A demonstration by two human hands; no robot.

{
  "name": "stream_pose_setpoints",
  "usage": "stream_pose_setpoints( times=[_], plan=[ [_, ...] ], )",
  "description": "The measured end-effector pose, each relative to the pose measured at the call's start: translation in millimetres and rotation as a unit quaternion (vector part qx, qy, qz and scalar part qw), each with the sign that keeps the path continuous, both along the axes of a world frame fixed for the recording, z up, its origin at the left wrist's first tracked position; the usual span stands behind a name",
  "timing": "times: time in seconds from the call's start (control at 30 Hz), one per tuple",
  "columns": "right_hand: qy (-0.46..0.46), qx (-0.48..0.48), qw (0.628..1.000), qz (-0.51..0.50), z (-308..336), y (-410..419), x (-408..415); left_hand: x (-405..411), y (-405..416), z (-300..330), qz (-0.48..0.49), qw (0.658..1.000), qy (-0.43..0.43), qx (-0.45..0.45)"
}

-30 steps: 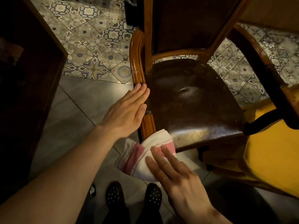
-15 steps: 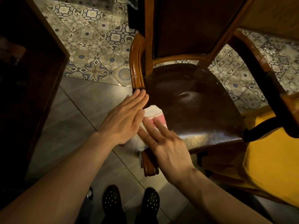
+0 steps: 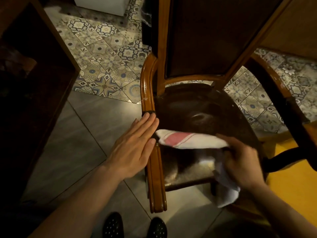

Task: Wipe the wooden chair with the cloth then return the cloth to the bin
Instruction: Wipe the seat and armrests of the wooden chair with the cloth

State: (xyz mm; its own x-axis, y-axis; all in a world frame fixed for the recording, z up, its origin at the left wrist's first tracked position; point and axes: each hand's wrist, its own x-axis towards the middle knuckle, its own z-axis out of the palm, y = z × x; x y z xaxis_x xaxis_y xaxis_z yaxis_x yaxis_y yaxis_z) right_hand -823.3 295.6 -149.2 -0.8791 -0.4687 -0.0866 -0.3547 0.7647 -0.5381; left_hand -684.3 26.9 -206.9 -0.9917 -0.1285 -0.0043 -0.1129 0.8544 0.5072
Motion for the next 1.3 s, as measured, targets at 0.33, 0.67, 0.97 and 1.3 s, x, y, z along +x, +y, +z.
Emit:
stream_pose_setpoints(
  times=[0.33, 0.67, 0.97, 1.3],
  plan=[
    [0.067, -0.127, 0.986, 0.085, 23.0, -138.4, -62.2, 0.0, 4.6, -12.7, -0.010, 0.998, 0.006, -0.067],
    [0.094, 0.126, 0.854, 0.496, -13.0, -178.4, -77.3, -0.2, -2.6, -13.4, -0.046, 0.998, 0.031, -0.042],
    [0.198, 0.203, 0.869, 0.405, -14.0, -261.0, -117.3, 0.3, -1.9, -16.3, -0.041, 0.998, 0.007, -0.056],
    [0.172, 0.160, 0.888, 0.395, -12.7, -265.4, -95.6, -0.8, -3.2, -9.8, -0.039, 0.997, -0.015, -0.063]
  ],
)
